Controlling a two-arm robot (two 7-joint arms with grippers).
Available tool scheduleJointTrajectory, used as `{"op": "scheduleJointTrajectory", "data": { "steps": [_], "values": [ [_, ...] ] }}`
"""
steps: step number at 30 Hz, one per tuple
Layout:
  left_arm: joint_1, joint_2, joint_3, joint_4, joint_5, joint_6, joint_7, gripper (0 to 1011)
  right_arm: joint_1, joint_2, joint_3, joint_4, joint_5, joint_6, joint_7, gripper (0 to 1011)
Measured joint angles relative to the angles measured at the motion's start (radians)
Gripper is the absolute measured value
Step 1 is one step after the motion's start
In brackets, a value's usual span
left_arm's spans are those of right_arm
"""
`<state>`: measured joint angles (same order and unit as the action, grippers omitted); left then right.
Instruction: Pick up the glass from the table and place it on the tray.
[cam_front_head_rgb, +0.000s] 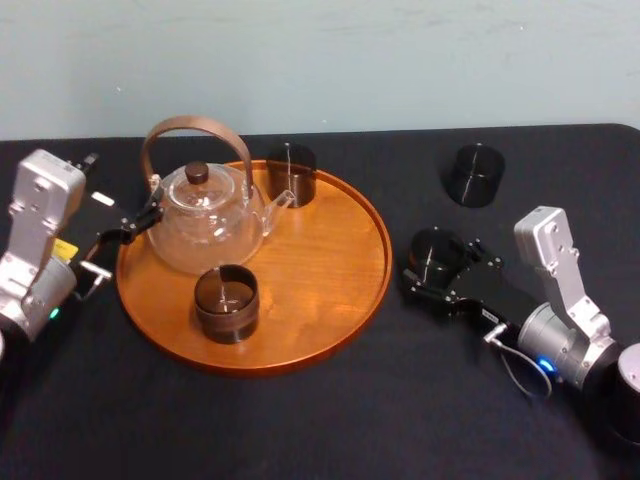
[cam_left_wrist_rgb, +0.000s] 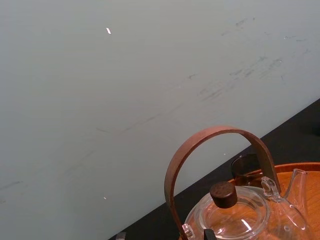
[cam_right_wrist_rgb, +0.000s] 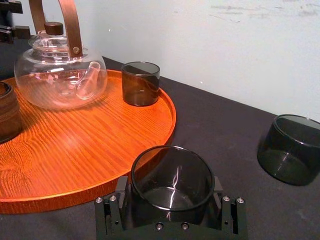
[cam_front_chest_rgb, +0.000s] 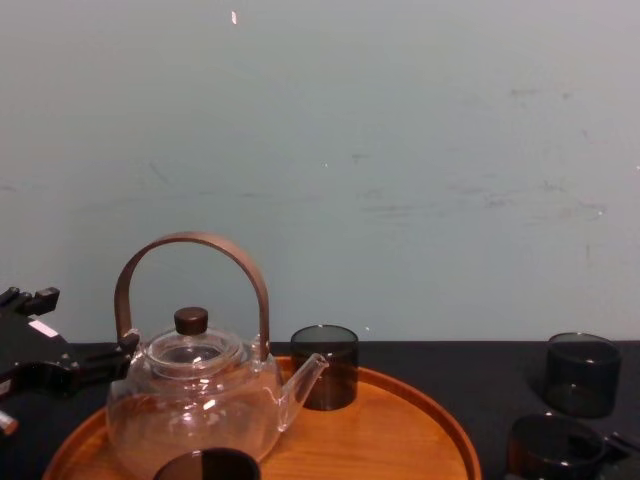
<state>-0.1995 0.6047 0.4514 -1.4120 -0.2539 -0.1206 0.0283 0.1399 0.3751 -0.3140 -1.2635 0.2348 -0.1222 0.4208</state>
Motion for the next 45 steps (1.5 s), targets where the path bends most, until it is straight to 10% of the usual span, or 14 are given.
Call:
{"op": "scheduleJointTrajectory", "data": {
  "steps": [45],
  "values": [
    [0.0, 0.0, 0.0, 0.0, 0.0, 0.0, 0.0, 1009, 0.038, -0.022, -0.007, 0.056, 0.003, -0.01, 0.025, 908]
  ]
}}
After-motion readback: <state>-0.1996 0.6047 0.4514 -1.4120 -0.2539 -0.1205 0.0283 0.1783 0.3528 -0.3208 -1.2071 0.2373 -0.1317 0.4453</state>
